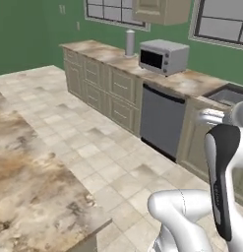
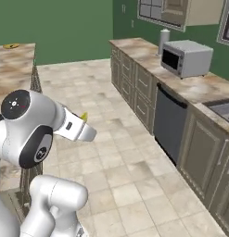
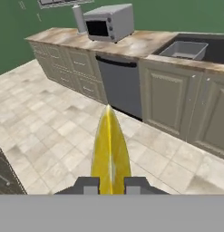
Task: Take the lemon wedge from the fridge and place it on the plate with fish on the dining counter.
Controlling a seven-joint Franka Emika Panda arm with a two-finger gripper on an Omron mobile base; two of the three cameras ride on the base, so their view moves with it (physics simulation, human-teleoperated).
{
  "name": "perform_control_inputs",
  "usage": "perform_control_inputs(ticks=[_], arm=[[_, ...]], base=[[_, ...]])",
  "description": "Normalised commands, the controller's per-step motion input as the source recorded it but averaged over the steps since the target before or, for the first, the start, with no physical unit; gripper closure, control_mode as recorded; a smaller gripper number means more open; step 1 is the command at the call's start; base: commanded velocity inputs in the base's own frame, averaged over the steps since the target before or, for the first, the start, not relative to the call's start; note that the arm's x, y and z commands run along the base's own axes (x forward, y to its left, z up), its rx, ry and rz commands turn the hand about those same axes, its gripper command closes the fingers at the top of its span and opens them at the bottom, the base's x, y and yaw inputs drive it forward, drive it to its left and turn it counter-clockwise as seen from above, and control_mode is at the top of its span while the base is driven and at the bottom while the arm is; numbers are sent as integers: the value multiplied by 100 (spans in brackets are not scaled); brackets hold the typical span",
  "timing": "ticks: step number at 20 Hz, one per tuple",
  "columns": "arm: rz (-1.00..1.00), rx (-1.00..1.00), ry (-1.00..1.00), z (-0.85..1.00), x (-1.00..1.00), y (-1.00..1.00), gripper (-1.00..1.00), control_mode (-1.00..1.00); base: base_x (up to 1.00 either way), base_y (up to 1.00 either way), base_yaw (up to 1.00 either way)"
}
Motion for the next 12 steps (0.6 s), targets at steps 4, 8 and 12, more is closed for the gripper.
perform_control_inputs(ticks=[4,8,12], arm=[[0,0,0,0,0,0,100,100],[0,0,0,0,0,0,100,100],[0,0,0,0,0,0,100,100]], base=[[100,-81,38],[100,-19,58],[100,-17,57]])
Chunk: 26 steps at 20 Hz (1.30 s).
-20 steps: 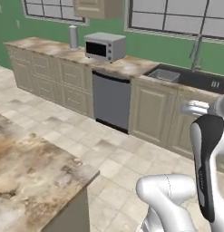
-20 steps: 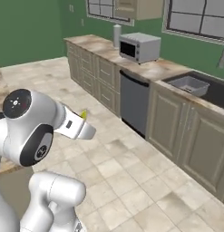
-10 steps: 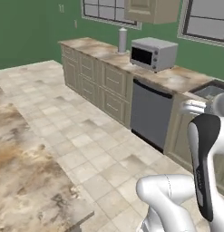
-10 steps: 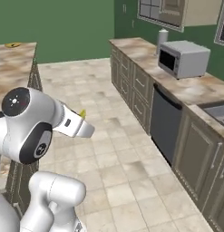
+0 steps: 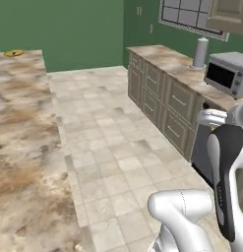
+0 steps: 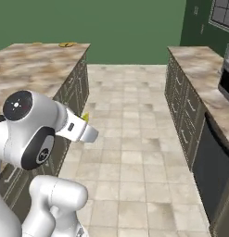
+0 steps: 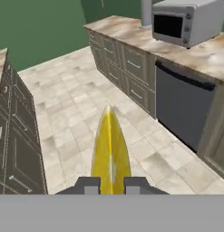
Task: Take the lemon wedge from the fridge and place it on the plate with fish on the dining counter.
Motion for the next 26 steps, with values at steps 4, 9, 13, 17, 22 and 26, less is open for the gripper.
perform_control_inputs(ticks=[4,9,13,17,22,26], arm=[[0,0,0,0,0,0,100,100],[0,0,0,0,0,0,100,100],[0,0,0,0,0,0,100,100],[0,0,0,0,0,0,100,100],[0,0,0,0,0,0,100,100],[0,0,0,0,0,0,100,100]], base=[[100,-35,41],[100,-39,24],[100,-40,13],[100,-35,12],[100,-31,11],[100,-31,10]])
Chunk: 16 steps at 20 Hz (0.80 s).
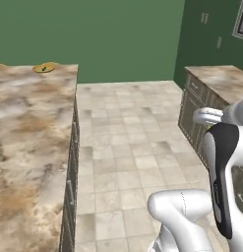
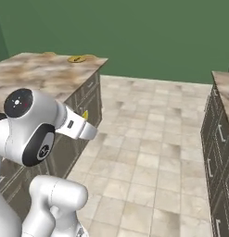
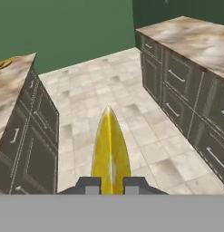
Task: Take the lemon wedge from the fridge and place it on the plate with fish on the dining counter.
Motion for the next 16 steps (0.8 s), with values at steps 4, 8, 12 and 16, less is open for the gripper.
perform_control_inputs(ticks=[4,8,12,16], arm=[[0,0,0,0,0,0,100,100],[0,0,0,0,0,0,100,100],[0,0,0,0,0,0,100,100],[0,0,0,0,0,0,100,100]], base=[[100,-34,9],[100,-36,9],[100,-38,10],[100,-40,9]])
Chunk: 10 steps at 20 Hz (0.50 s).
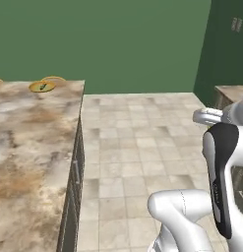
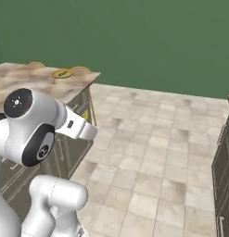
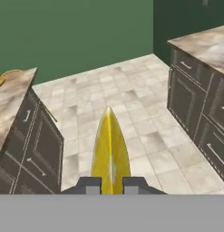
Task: Take the lemon wedge from the fridge and place it on the plate with fish on the dining counter.
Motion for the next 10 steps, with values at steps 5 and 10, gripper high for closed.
perform_control_inputs(ticks=[5,10], arm=[[0,0,0,0,0,0,100,100],[0,0,0,0,0,0,100,100]], base=[[100,-49,16],[100,-51,32]])
